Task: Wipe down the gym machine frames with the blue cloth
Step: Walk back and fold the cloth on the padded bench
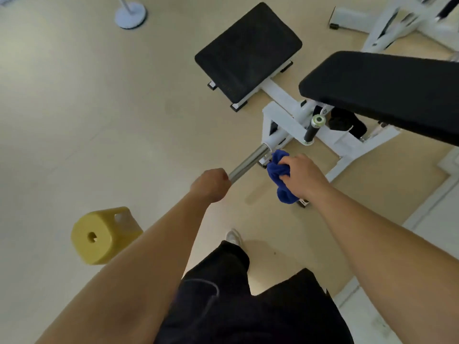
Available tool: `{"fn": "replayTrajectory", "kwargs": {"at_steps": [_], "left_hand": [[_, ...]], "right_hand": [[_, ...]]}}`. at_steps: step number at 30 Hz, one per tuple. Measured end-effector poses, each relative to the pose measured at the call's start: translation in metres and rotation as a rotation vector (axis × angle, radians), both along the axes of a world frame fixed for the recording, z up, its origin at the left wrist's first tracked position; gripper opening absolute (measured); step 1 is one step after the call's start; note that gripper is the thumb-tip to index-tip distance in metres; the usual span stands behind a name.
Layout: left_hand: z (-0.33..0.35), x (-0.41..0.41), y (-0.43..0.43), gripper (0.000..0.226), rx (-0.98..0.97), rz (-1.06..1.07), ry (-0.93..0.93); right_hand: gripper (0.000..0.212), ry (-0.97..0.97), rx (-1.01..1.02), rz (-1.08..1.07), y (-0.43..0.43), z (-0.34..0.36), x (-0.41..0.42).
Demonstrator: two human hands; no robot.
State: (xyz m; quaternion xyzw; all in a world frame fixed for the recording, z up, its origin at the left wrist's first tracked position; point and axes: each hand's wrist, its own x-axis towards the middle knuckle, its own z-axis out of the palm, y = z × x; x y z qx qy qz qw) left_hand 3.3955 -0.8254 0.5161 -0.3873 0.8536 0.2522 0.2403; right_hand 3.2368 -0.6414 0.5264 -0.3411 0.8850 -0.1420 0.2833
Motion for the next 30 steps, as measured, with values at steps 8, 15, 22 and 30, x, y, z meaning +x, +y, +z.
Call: {"fn": "replayTrajectory", "kwargs": {"at_steps": [8,15,22,30], "left_hand": [[0.078,0.043,-0.126,0.024,-0.102,0.127,0.033],[0.110,0.047,-0.181,0.024,-0.115,0.230,0.074],[0.131,0.050,-0.270,0.021,-0.131,0.261,0.123],[0.125,0.060,-0.445,0.014,-0.151,0.179,0.125]], "right_hand": [[0.011,0.041,-0.057,0.172,-0.137,0.074,0.005],[0.010,0.138,-0.111,0.353,-0.230,0.106,-0.008],[0.013,0.242,-0.068,0.375,-0.315,0.120,-0.026],[0.010,0.295,-0.033,0.289,-0.463,0.113,-0.032]]}}
